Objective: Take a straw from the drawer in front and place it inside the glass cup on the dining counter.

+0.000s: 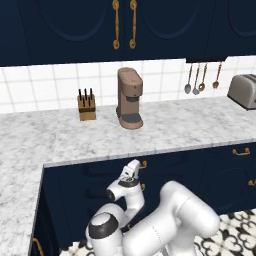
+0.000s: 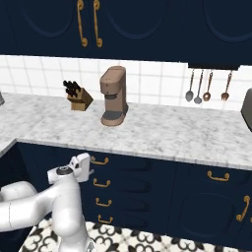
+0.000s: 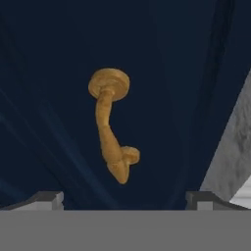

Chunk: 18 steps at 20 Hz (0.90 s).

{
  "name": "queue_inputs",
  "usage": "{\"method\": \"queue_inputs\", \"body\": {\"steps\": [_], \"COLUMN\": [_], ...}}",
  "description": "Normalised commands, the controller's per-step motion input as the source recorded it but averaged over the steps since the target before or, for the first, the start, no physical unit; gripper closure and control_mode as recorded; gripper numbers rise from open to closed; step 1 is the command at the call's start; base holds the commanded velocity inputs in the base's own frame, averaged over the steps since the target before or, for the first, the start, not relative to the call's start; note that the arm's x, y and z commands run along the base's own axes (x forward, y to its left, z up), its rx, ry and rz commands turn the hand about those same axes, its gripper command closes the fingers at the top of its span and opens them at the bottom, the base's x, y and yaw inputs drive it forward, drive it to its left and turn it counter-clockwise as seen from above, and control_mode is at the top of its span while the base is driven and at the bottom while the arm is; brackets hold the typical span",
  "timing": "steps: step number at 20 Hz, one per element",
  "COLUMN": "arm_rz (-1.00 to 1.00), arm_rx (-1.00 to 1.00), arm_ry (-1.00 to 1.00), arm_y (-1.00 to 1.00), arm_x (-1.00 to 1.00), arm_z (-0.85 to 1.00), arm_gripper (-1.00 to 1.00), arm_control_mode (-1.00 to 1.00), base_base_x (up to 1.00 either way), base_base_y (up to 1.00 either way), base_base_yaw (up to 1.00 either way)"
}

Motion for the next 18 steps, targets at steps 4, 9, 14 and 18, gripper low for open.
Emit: {"method": "queue_inputs", "body": {"steps": [4,9,14,18], "arm_rz": [0.02,0.02,0.01,0.02], "arm_rx": [-0.01,-0.01,0.00,0.00], "arm_ry": [0.00,0.00,0.00,0.00], "arm_y": [0.00,0.00,0.00,0.00], "arm_x": [0.33,0.31,0.35,0.41], "arm_z": [-0.33,-0.33,-0.21,-0.14], "arm_gripper": [-1.00,-1.00,-1.00,-1.00], "arm_control_mode": [-1.00,-1.00,-1.00,-1.00], "base_base_x": [0.00,0.00,0.00,0.00], "base_base_y": [0.00,0.00,0.00,0.00], "base_base_yaw": [0.00,0.00,0.00,0.00]}}
